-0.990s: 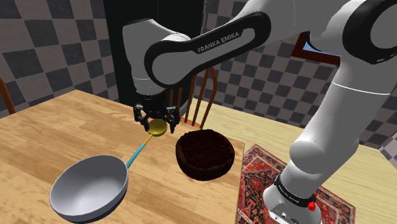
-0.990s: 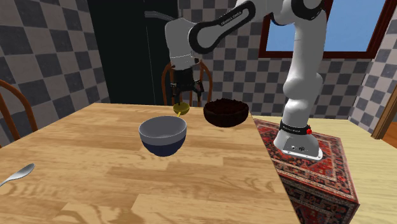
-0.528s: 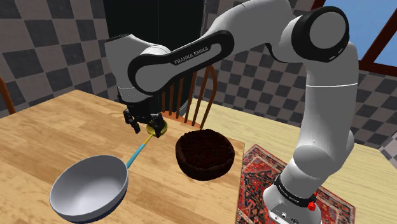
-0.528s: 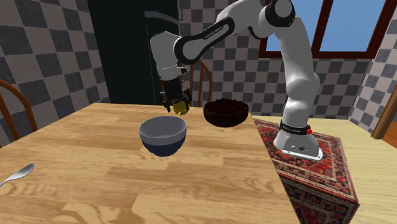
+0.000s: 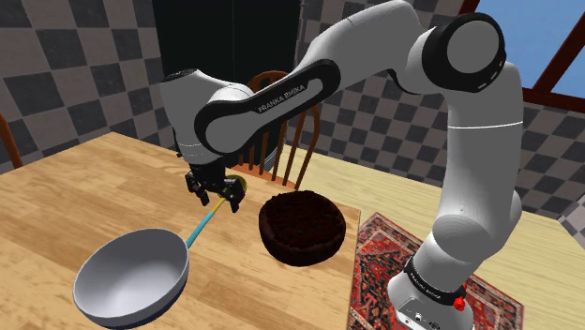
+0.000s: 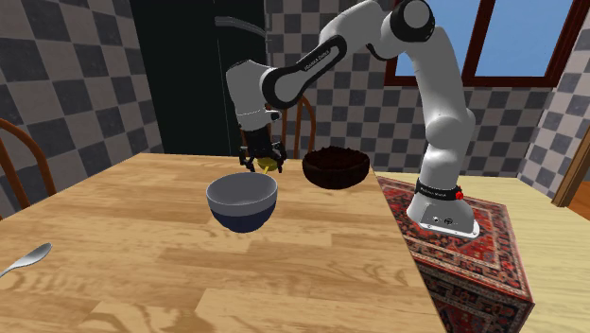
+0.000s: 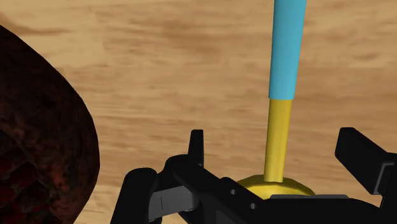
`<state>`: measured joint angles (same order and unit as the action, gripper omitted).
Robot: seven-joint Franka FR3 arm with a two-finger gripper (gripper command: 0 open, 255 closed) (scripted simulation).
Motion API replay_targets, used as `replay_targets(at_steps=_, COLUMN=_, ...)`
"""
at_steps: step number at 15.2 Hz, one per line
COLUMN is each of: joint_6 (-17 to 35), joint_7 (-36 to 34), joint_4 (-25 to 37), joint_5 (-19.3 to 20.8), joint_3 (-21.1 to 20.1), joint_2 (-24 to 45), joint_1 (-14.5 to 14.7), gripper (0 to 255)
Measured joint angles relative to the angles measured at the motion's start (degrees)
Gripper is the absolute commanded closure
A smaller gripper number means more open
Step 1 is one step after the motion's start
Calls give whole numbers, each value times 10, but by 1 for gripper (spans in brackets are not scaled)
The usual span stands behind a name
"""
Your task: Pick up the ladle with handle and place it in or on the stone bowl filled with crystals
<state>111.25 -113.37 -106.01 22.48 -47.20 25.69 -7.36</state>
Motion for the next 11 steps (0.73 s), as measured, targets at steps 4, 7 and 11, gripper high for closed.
replay_targets(at_steps=4, joint_6=1, joint_7=0, joint_4=0, joint_5=1, joint_3=1, joint_2=1, joint_1=0, gripper=0)
replay_targets(at_steps=7, joint_6=2, joint_7=0, joint_4=1, joint_5=1, joint_3=0, joint_2=1, joint_1=0, gripper=255)
replay_targets(at_steps=11, joint_6=1, joint_7=0, joint_4=0, joint_5=1, joint_3=1, joint_2=1, joint_1=0, gripper=255)
